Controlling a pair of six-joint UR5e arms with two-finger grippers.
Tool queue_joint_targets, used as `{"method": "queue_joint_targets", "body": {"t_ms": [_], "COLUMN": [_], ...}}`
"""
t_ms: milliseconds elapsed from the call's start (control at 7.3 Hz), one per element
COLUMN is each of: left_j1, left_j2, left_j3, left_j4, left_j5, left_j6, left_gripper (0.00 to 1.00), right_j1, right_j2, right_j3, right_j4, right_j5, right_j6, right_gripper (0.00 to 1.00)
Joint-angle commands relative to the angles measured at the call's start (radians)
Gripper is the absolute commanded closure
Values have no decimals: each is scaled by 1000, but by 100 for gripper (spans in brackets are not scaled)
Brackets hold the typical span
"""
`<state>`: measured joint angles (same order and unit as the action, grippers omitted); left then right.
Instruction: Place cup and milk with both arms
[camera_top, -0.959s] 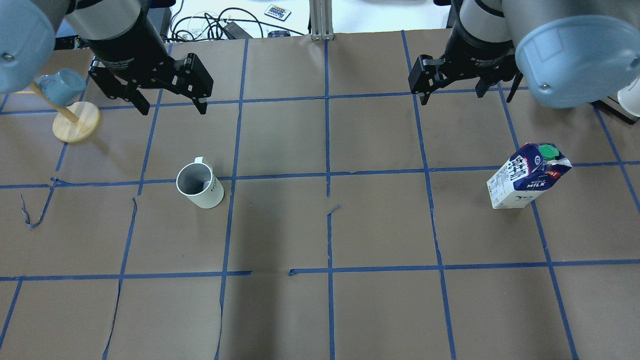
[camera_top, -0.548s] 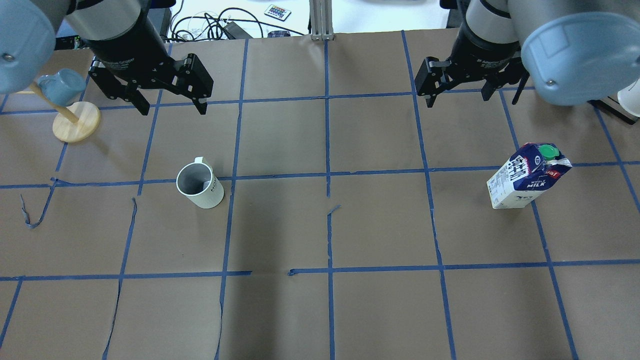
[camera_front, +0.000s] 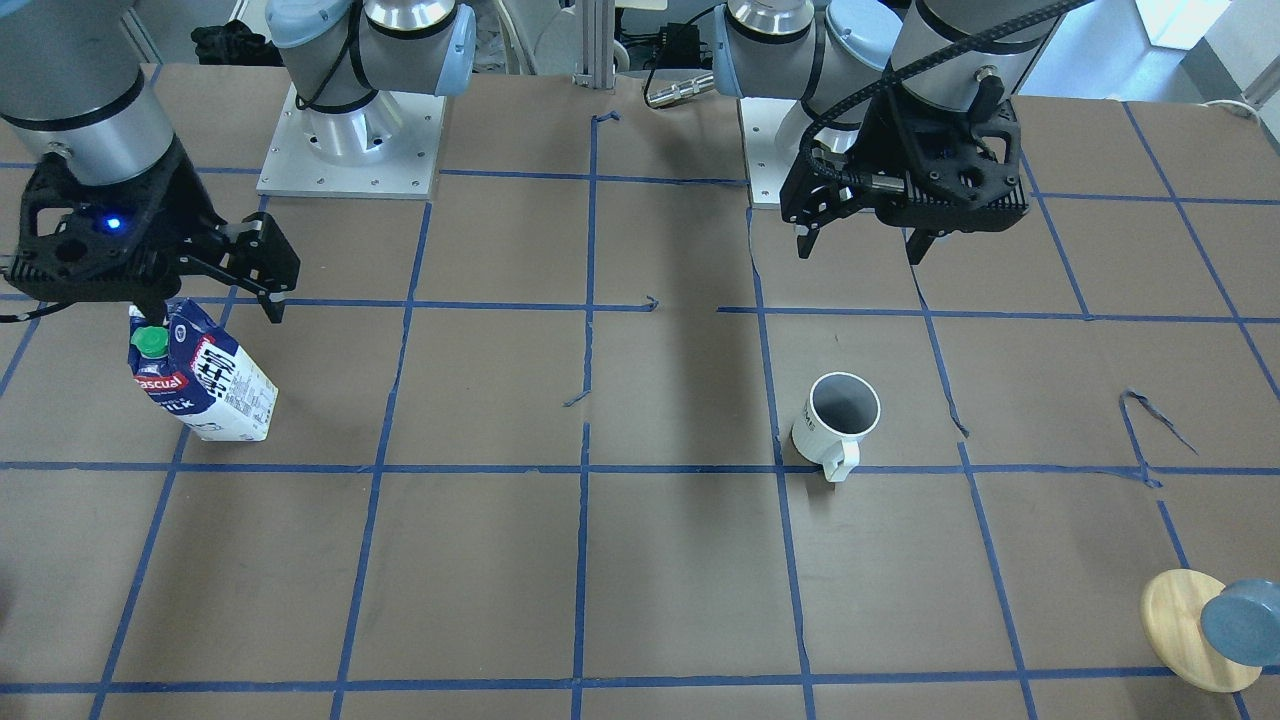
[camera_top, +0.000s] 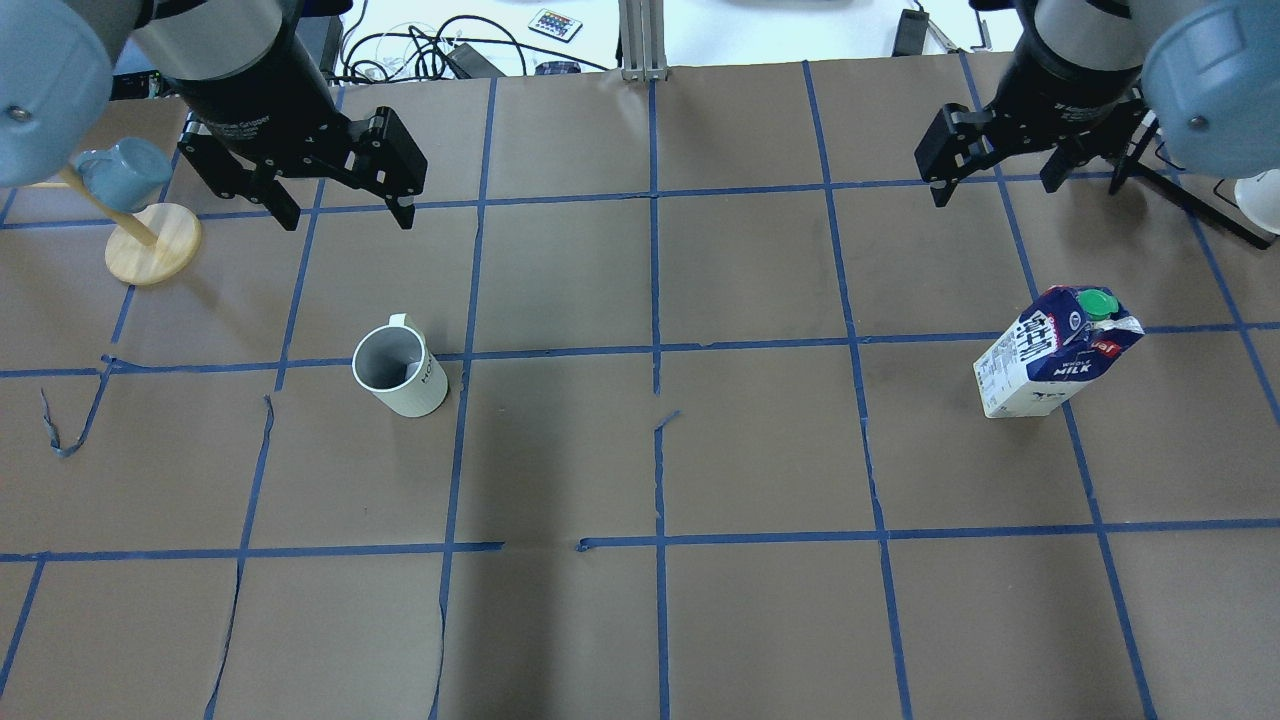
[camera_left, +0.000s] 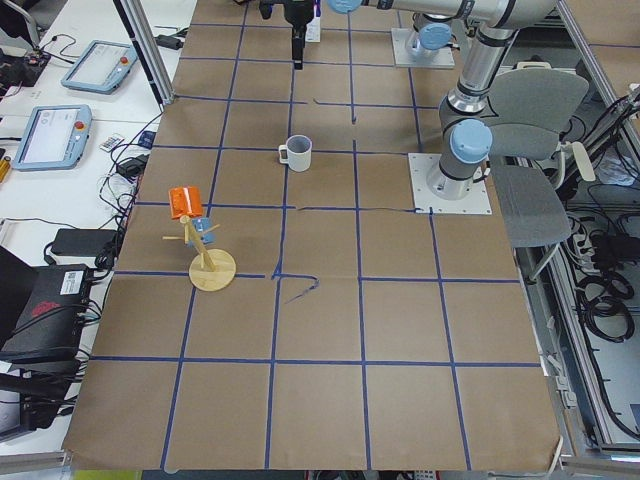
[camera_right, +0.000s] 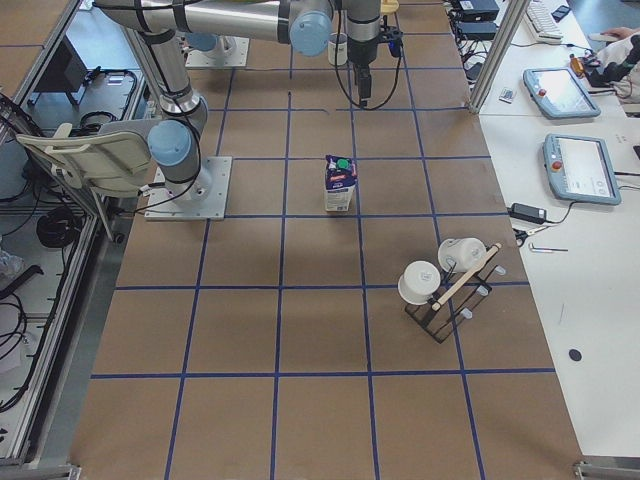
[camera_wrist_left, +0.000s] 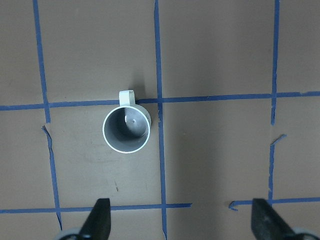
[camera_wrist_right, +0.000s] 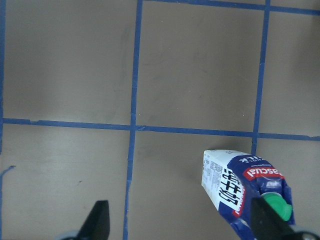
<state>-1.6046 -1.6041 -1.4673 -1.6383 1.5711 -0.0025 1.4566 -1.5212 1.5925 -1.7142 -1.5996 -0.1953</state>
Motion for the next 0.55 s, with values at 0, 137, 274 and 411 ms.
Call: {"method": "queue_joint_targets", "body": {"t_ms": [0,137,274,411], "left_j1": [-3,-3,-3,-3], "left_j2": [-5,-5,-5,-5], "left_j3": [-5,-8,-8,-8], "left_j4": [0,0,-2,-2], "left_j5": [0,1,1,1], "left_j6": [-7,-7,-5,-7], "left_gripper": [0,0,0,0], "right_j1": [-86,-120,-140,-153], "right_j2": [25,45,58,73], "right_j3": [3,3,4,13], "right_j4": [1,2,1,-4], "right_j5": [1,1,1,-3], "right_j6": [-126,-166,-197,-232], "right_gripper": [0,0,0,0]}}
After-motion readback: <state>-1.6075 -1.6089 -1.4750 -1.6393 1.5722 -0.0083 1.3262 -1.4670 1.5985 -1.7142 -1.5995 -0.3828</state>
